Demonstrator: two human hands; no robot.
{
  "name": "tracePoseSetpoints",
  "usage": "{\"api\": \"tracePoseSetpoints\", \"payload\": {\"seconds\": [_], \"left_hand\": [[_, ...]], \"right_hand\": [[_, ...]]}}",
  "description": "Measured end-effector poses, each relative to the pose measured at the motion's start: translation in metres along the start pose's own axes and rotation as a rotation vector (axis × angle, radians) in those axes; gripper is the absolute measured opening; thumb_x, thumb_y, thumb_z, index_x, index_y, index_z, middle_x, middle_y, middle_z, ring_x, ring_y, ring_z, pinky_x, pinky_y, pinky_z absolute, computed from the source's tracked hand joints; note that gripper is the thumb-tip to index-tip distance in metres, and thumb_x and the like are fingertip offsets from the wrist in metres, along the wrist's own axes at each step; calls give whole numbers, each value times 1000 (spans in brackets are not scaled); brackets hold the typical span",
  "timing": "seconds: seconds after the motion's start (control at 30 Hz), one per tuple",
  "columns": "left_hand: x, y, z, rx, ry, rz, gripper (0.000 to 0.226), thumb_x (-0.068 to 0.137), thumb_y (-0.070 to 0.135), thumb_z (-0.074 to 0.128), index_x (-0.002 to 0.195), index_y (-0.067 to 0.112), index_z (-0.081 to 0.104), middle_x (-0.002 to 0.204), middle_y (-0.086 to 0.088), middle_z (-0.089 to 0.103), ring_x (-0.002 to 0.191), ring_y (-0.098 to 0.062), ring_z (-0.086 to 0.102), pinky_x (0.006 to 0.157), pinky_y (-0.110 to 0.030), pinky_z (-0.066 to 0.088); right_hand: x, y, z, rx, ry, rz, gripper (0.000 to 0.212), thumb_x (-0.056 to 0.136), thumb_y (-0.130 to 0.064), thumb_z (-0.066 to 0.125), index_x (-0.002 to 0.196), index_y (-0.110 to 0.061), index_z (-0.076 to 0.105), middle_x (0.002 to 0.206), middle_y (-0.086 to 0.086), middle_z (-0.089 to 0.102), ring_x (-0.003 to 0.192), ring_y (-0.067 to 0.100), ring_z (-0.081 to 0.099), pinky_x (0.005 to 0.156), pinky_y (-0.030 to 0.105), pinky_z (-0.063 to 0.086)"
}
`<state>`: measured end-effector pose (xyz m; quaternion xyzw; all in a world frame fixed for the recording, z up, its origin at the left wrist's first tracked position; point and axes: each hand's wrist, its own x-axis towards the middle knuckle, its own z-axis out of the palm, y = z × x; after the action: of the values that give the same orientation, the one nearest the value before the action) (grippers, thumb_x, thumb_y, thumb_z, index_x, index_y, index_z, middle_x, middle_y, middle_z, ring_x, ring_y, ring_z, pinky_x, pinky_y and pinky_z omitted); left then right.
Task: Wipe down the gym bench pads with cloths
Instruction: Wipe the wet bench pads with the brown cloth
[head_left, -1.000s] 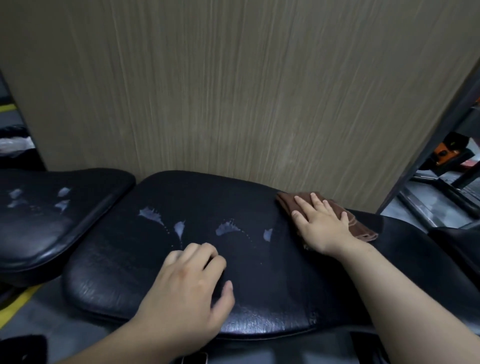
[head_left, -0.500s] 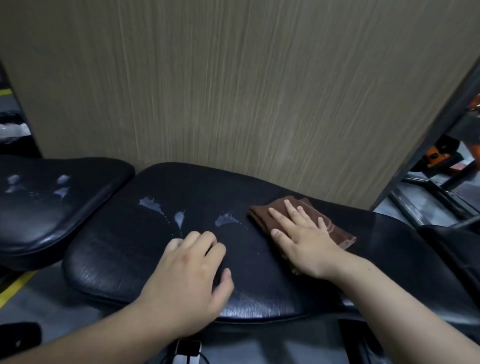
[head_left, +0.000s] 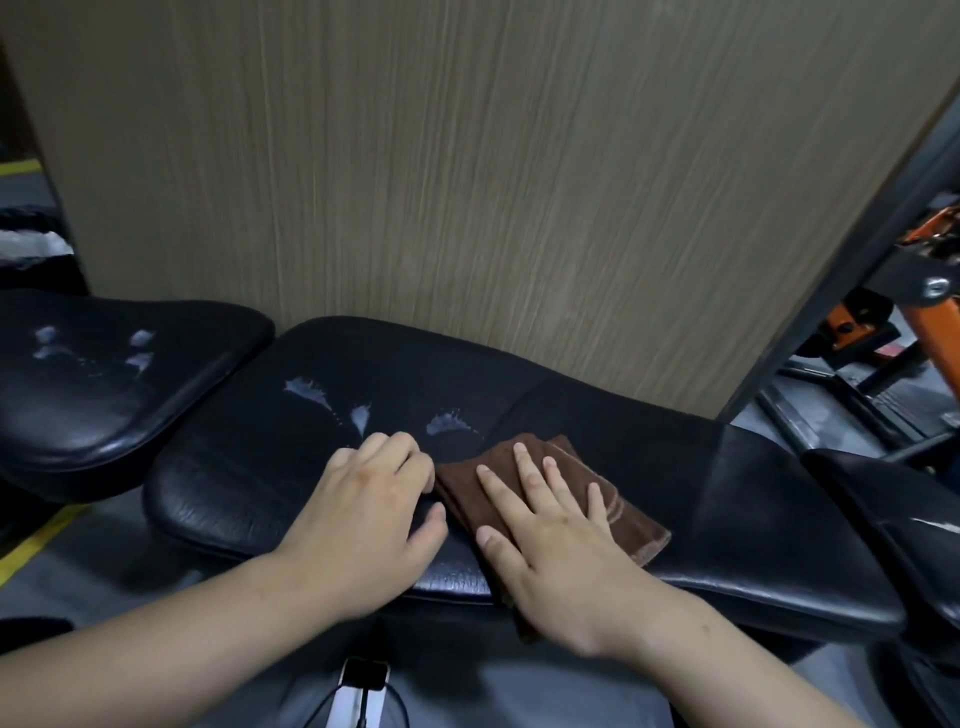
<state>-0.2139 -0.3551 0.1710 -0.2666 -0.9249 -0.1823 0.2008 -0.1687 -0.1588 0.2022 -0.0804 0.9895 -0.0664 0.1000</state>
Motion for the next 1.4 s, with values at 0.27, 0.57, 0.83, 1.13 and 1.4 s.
{"api": "tracePoseSetpoints", "payload": {"seconds": [0.27,0.57,0.83,1.13,1.4], "left_hand": [[-11,-44,-17,85,26,-54,26,87,50,46,82,26,54,86,13,45,79,-13,44,69,-33,37],[-12,-43,-13,43,53,-87,18,84,42,49,80,25,54,83,15,43,75,-10,42,66,-31,40],[-11,-45,-11,12,58,-95,14,81,39,52,80,25,54,83,15,45,76,-11,44,68,-33,41],[-13,-44,-13,18,71,-64,14,82,36,52,80,23,57,84,13,47,77,-13,45,67,-34,42],[-15,-47,-19,-7,51,-39,18,85,32,45,81,25,61,85,16,50,78,-11,47,66,-34,42]], "right_hand": [[37,12,-4,33,64,-5,57,101,-56,19,154,-45,2,163,-8,-19,150,17,-18,119,52,-11],[106,40,-17,80,132,106,58,100,-58,21,155,-44,10,165,-7,-10,152,19,-8,119,54,-8],[151,63,-30,94,155,200,57,99,-59,23,153,-46,15,166,-7,-3,152,21,-1,119,57,-2],[132,50,-27,70,126,109,55,101,-56,23,153,-47,13,165,-9,-7,152,20,-3,119,56,-3],[60,-3,-11,48,42,-141,55,101,-54,24,153,-49,6,163,-13,-17,150,14,-17,118,50,-12]]}}
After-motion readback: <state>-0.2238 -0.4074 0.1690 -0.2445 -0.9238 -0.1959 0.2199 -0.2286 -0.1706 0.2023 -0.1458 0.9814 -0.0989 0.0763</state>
